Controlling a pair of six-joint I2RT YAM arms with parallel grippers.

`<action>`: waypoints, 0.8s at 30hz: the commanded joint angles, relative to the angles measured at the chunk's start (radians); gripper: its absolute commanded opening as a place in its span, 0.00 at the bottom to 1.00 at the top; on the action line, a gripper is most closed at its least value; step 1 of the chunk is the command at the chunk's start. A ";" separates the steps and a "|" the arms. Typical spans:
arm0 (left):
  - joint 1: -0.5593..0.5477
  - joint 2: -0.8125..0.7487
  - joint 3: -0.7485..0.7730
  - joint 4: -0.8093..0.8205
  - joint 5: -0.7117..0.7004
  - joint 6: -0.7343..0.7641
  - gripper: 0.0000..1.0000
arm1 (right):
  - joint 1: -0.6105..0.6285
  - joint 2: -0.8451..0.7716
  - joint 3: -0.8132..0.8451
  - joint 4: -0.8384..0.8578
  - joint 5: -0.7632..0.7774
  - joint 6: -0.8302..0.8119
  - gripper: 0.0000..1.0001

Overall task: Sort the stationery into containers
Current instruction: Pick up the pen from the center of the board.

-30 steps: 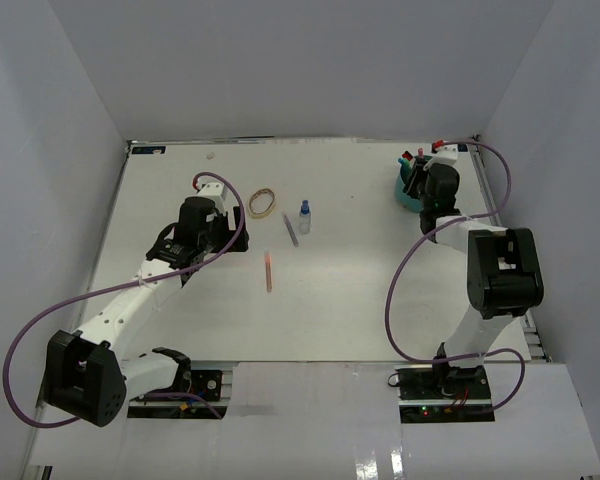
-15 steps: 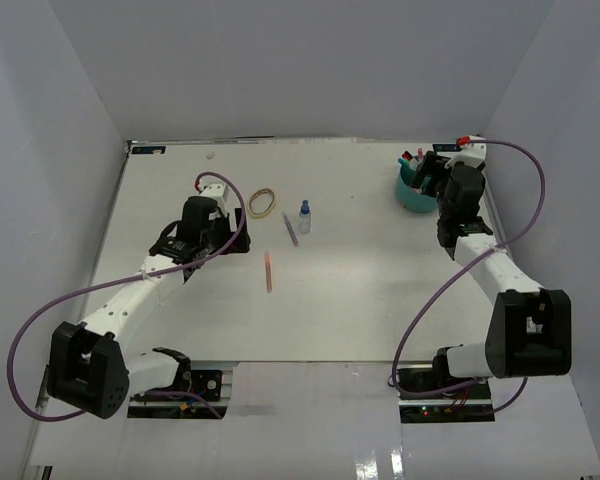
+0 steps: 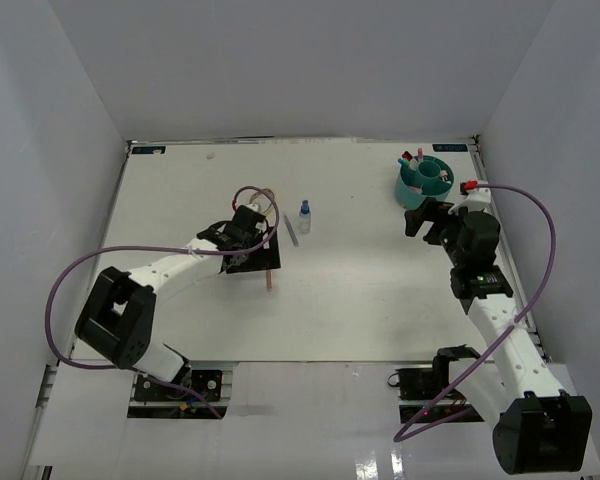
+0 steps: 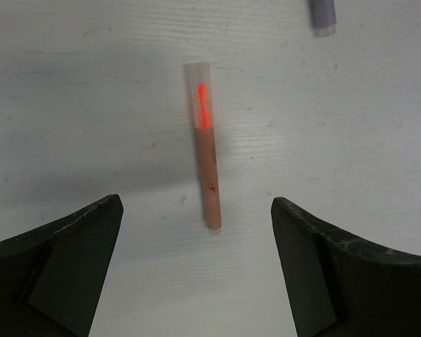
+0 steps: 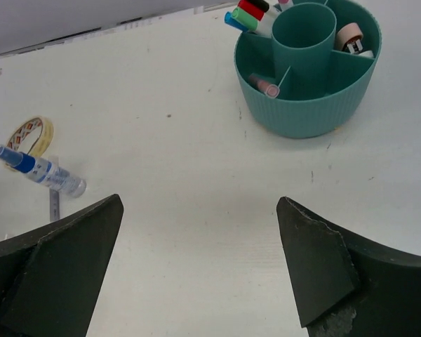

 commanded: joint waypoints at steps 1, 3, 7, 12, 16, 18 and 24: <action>-0.059 0.045 0.053 -0.030 -0.109 -0.110 0.98 | -0.003 -0.068 -0.029 -0.015 -0.063 0.038 0.96; -0.077 0.068 0.058 -0.053 -0.156 -0.145 0.98 | 0.000 -0.088 -0.049 -0.015 -0.057 0.043 0.95; -0.129 0.138 0.085 -0.087 -0.222 -0.182 0.98 | 0.040 -0.106 -0.066 -0.015 -0.006 0.041 0.90; -0.160 0.195 0.122 -0.128 -0.284 -0.211 0.98 | 0.072 -0.134 -0.076 -0.023 0.057 0.044 0.90; -0.169 0.220 0.130 -0.139 -0.310 -0.222 0.94 | 0.091 -0.146 -0.082 -0.023 0.086 0.036 0.90; -0.169 0.232 0.127 -0.142 -0.314 -0.227 0.90 | 0.098 -0.151 -0.083 -0.023 0.087 0.032 0.90; -0.173 0.266 0.130 -0.144 -0.330 -0.227 0.66 | 0.109 -0.154 -0.083 -0.023 0.104 0.023 0.90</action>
